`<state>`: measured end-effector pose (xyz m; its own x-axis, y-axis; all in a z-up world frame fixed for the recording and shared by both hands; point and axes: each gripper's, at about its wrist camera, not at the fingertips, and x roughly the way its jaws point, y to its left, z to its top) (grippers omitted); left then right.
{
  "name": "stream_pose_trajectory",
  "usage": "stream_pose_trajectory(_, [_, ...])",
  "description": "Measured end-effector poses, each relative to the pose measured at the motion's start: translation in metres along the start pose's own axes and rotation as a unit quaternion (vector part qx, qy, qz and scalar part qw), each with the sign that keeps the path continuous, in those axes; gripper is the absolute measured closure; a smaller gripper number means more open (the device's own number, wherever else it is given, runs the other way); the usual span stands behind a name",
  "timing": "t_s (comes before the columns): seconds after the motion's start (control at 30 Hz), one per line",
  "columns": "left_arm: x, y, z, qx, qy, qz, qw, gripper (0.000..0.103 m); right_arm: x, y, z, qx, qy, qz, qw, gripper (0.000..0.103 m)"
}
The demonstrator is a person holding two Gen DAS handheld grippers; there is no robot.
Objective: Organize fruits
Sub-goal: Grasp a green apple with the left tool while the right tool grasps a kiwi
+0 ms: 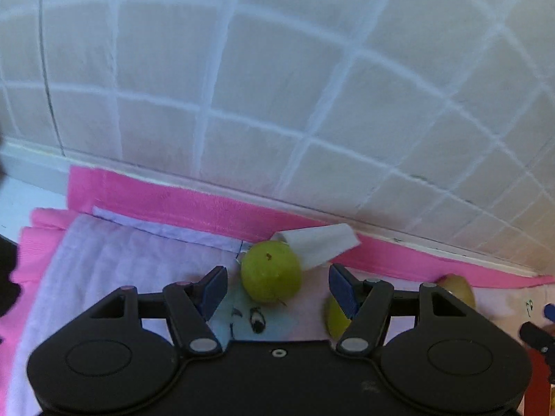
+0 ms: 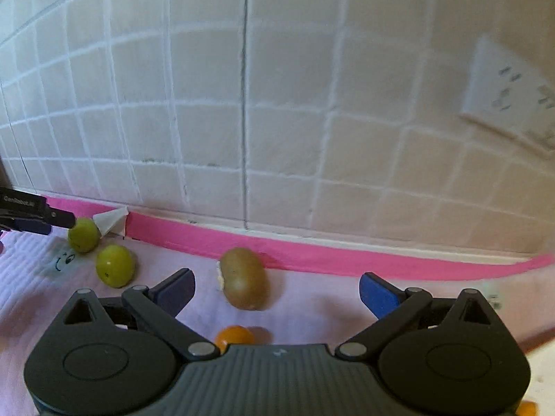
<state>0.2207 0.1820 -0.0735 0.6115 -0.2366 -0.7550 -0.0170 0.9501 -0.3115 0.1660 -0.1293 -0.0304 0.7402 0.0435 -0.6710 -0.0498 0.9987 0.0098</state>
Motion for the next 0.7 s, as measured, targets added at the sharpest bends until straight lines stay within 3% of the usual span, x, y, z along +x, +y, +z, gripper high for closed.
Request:
stream_pose_trajectory(0.1, [0.025,0.005,0.001,-0.02,0.023,0.009,0.9995,0.026,0.038,0.004,0.003,0.009,0.032,0.009,0.999,0.001])
stream_pose_trajectory(0.3, [0.038,-0.007,-0.002,0.005,0.014,0.029,0.9995,0.03,0.088,0.017,0.001,-0.011,0.068,-0.004,0.998,0.004])
stream_pose_trajectory(0.4, [0.039,-0.019,-0.005,0.035,0.014,0.057,0.9977,0.048,0.102,0.016,0.001,0.002,0.082,0.01,0.997,0.013])
stream_pose_trajectory(0.47, [0.039,-0.023,-0.007,0.047,0.012,0.062,0.9969,0.048,0.108,0.015,0.001,0.008,0.087,0.015,0.996,0.023])
stream_pose_trajectory(0.6, [0.035,-0.026,-0.012,0.049,0.006,0.063,0.9967,0.048,0.11,0.014,0.0,0.008,0.087,0.016,0.996,0.033])
stream_pose_trajectory(0.67, [0.033,-0.027,-0.015,0.046,0.004,0.063,0.9969,0.048,0.109,0.013,0.001,0.008,0.085,0.03,0.996,0.048])
stream_pose_trajectory(0.7, [0.031,-0.027,-0.016,0.045,0.003,0.062,0.9971,0.048,0.108,0.013,0.001,0.009,0.086,0.034,0.996,0.047])
